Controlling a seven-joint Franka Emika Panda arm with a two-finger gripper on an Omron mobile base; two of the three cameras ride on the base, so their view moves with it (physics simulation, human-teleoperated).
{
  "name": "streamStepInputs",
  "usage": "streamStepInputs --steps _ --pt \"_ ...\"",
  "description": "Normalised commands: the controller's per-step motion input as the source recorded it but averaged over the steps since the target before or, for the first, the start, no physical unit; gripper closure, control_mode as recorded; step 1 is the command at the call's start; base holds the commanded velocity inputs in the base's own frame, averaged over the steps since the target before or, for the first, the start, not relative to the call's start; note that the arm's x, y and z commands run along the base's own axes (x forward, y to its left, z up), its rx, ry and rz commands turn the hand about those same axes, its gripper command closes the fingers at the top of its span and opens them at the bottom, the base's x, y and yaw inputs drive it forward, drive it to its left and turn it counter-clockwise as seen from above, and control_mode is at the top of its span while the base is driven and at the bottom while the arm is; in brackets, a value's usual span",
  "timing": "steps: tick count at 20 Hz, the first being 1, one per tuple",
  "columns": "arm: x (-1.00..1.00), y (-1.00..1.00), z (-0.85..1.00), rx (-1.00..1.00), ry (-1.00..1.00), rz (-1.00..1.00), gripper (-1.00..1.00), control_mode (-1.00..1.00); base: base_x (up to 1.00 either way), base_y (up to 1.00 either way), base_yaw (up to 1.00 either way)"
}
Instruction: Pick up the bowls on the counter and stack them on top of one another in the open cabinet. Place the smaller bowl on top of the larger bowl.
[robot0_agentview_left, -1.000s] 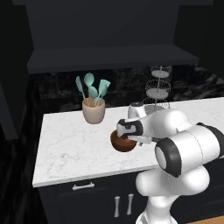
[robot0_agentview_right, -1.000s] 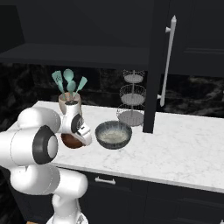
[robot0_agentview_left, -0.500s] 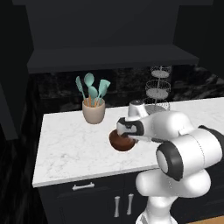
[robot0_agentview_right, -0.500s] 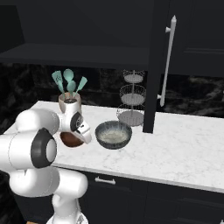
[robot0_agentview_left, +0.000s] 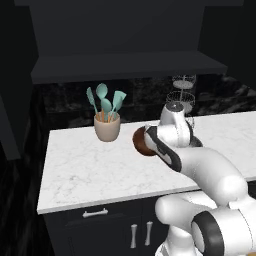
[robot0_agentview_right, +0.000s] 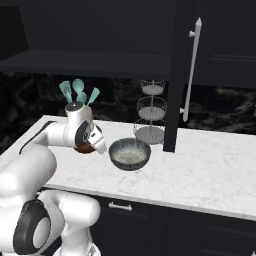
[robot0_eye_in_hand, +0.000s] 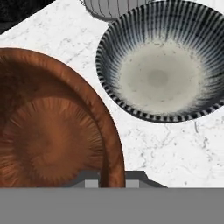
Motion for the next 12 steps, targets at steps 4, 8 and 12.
streamStepInputs --steps 4,8,12 --pt "0.0 -0.89 0.34 0.0 -0.04 -0.13 1.0 -1.0 0.0 0.0 0.0" --pt "0.16 -0.94 0.01 0.0 0.0 -0.15 1.0 -1.0 0.0 0.0 0.0" --pt "0.22 -0.81 0.04 0.01 0.0 -0.1 1.0 -1.0 0.0 0.0 0.0"
